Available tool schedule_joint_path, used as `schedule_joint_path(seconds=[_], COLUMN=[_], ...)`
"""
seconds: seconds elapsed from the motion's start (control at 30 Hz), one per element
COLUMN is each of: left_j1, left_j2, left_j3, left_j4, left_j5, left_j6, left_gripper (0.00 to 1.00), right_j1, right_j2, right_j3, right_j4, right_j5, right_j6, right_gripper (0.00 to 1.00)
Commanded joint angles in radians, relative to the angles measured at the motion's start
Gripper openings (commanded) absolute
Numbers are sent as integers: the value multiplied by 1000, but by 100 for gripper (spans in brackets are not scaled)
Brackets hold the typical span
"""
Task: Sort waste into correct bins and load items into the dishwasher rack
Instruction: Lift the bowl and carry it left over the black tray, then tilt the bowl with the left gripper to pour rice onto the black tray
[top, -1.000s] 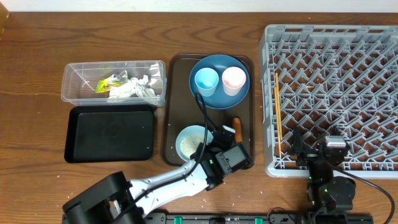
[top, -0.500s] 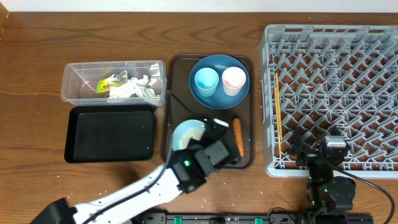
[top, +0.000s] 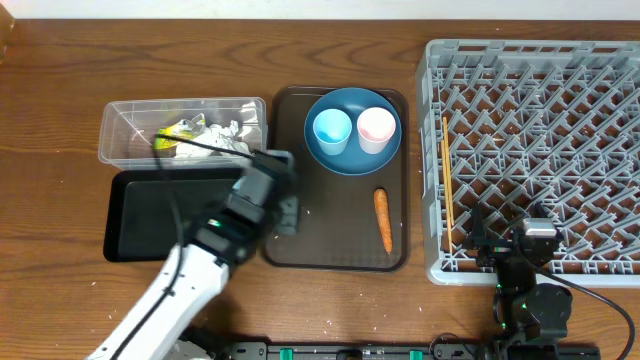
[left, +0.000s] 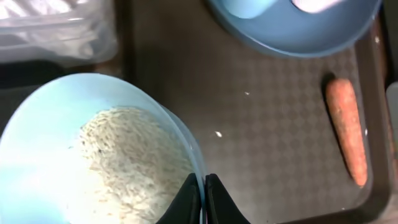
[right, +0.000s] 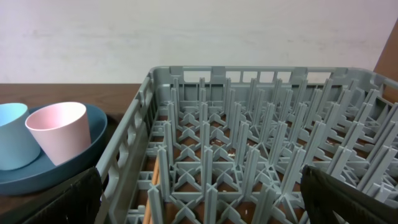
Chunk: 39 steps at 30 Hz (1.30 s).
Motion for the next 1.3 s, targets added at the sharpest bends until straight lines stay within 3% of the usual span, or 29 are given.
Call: schedule_joint_path(seconds=[0.0, 0.3, 0.53, 1.03, 1.27], left_j1=[149, 555, 777, 1069, 1130], left_j2=[-14, -13, 21, 257, 334], left_j3=[26, 17, -17, -64, -70], left_j4=[-10, -17, -17, -16, -21], left_j5=[225, 594, 859, 1388, 1450], left_j6=[97, 212, 296, 459, 458], left_gripper=[6, 6, 6, 6, 6], right_j1=[4, 4, 4, 4, 4], right_j2=[-5, -5, -5, -3, -3], right_j3=[-2, -2, -2, -2, -2], right_j4=[-4, -4, -4, -4, -4], right_j5=[10, 10, 9, 9, 9], right_j6=[14, 14, 14, 14, 14], right_gripper=[99, 99, 99, 99, 99])
